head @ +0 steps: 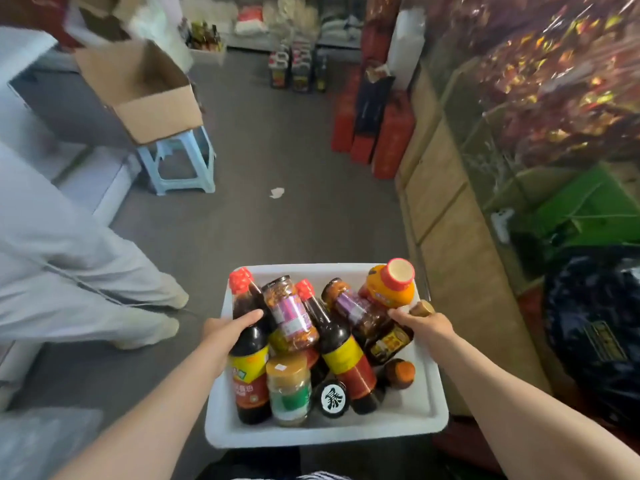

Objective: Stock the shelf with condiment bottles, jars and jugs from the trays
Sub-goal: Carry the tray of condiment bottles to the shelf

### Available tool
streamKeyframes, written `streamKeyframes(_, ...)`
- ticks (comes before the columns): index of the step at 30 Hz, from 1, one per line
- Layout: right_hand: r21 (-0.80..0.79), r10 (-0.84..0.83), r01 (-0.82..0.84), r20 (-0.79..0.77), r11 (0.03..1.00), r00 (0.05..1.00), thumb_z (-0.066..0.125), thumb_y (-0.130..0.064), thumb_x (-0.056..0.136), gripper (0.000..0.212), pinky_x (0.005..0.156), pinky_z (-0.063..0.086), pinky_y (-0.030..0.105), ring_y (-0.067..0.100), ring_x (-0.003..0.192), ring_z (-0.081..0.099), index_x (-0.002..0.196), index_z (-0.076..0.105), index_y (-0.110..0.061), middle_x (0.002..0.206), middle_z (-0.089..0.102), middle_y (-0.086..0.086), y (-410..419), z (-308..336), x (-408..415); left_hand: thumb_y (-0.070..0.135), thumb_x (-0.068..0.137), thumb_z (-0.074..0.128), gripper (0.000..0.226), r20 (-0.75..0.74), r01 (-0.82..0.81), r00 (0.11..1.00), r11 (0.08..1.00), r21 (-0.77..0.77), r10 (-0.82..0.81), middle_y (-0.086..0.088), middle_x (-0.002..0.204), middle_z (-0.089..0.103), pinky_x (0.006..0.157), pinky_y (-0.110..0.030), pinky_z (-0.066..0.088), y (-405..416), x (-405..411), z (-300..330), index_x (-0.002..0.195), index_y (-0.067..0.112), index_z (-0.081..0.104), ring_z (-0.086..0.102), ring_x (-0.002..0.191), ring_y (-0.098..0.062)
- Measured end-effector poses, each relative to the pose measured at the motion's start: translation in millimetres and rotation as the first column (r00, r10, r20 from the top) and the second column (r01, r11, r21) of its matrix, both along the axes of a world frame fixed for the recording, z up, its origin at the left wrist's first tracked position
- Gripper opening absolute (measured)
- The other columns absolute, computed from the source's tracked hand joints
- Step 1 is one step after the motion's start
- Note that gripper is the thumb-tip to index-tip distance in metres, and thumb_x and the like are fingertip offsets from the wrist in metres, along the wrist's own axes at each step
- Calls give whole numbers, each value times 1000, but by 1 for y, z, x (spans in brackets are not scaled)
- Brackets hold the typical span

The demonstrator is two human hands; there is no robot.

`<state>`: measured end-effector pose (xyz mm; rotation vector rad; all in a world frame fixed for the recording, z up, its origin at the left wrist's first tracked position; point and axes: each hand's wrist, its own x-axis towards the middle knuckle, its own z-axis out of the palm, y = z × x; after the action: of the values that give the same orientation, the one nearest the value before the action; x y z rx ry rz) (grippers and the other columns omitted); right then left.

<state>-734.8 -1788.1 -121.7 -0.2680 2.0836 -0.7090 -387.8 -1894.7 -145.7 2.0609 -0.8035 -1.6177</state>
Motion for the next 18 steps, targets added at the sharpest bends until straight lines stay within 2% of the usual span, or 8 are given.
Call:
streamKeyframes(3, 1, 0, 0, -32, 1000, 999, 96, -51, 48, 63, 73, 46, 29, 20, 88, 65, 91, 68, -13, 95, 69, 5, -97, 2, -13, 33, 63, 92, 78, -38, 2, 999, 1000, 16, -1, -18, 119, 65, 87, -44, 53, -92, -10, -2, 124, 1, 56, 63, 104, -35)
streamKeyframes(5, 0, 12, -12, -38, 1000, 999, 94, -59, 36, 70, 72, 48, 29, 19, 86, 66, 85, 67, -15, 91, 69, 3, -158, 6, -22, 30, 66, 91, 72, -56, 3, 998, 1000, 4, -3, -21, 120, 65, 91, -45, 52, -152, -17, 5, 123, 0, 59, 63, 105, -35)
streamKeyframes(8, 9, 32, -32, -30, 999, 999, 95, -47, 56, 57, 74, 47, 29, 20, 91, 64, 93, 70, -12, 92, 66, 2, -244, 24, -27, 31, 68, 89, 63, -17, 8, 1000, 1000, 6, -8, -16, 112, 66, 92, -42, 51, -235, -27, 21, 115, 0, 61, 62, 101, -33)
streamKeyframes(10, 13, 35, -35, -13, 999, 999, 94, -44, 61, 55, 71, 45, 27, 19, 90, 63, 97, 70, -10, 95, 67, 3, -301, 29, -37, 30, 71, 88, 55, -4, -7, 1000, 1000, -9, 7, -13, 106, 62, 88, -39, 48, -291, -37, 27, 110, 3, 60, 58, 95, -30)
streamKeyframes(14, 9, 70, -70, -1, 997, 998, 93, -46, 60, 63, 71, 45, 29, 20, 92, 63, 105, 66, -10, 104, 67, 6, -422, 23, -59, 31, 69, 89, 63, 8, -51, 999, 998, -43, 51, -15, 109, 63, 86, -39, 47, -401, -57, 22, 116, 0, 60, 60, 99, -32)
streamKeyframes(16, -5, 84, -84, 28, 996, 996, 92, -42, 65, 63, 72, 45, 30, 19, 89, 61, 109, 61, -9, 99, 63, 4, -487, 14, -72, 32, 67, 90, 64, 24, -73, 997, 997, -28, 74, -13, 106, 61, 87, -38, 48, -452, -67, 16, 114, 0, 60, 61, 102, -33)
streamKeyframes(18, -10, 107, -107, 58, 994, 993, 91, -40, 68, 62, 72, 44, 31, 14, 79, 57, 109, 58, -9, 89, 58, 0, -551, 6, -88, 41, 55, 94, 79, 40, -106, 994, 994, 2, 106, -13, 108, 66, 91, -42, 52, -505, -76, 10, 114, -1, 61, 64, 99, -32)
